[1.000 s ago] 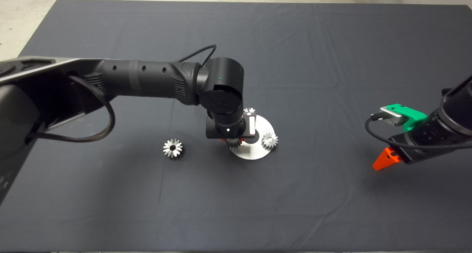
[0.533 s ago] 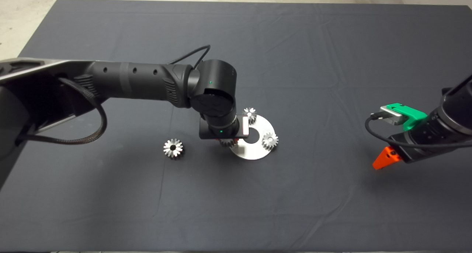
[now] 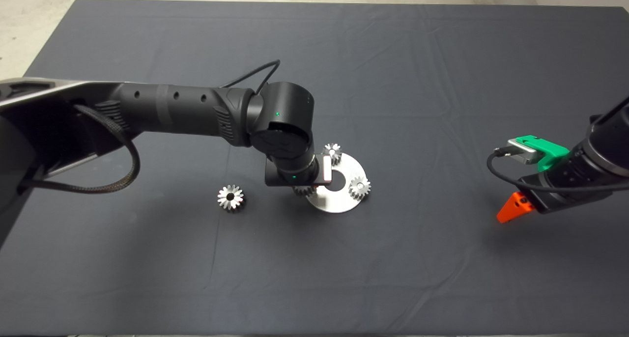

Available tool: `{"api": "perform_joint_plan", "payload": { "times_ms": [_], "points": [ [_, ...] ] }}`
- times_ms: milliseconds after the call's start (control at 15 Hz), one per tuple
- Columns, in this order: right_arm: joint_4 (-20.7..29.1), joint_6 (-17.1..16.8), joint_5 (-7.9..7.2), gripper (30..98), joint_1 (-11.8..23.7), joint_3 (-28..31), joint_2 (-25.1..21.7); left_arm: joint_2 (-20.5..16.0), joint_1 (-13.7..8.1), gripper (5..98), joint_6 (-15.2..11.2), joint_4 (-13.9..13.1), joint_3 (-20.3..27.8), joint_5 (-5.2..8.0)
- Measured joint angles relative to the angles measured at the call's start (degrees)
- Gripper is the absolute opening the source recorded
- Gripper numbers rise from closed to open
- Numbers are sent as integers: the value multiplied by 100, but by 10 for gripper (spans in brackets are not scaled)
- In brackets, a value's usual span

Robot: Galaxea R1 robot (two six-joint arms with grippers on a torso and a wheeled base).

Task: Remove an incorrectly installed larger gear and replace it with the correct smaller gear

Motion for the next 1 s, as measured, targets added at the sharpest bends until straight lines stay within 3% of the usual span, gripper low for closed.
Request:
{"api": "perform_joint_plan", "payload": {
  "times_ms": [133,333,467,600,733,1000],
  "points": [
    [0,0,0,792,2,-5,0,29,-123,301,103,-153,13,-3],
    [0,0,0,792,2,-20,0,29,-445,302,285,-730,13,-4],
    [2,0,0,792,2,-27,2,32,-642,302,305,-834,13,0],
    [0,-5,0,792,2,-88,0,44,-732,302,270,-844,73,4],
    [0,-17,0,792,2,-123,0,74,-730,302,58,-794,262,0],
    [0,-107,2,792,4,-146,-5,62,-777,303,-544,-243,766,-2]
  ]
}}
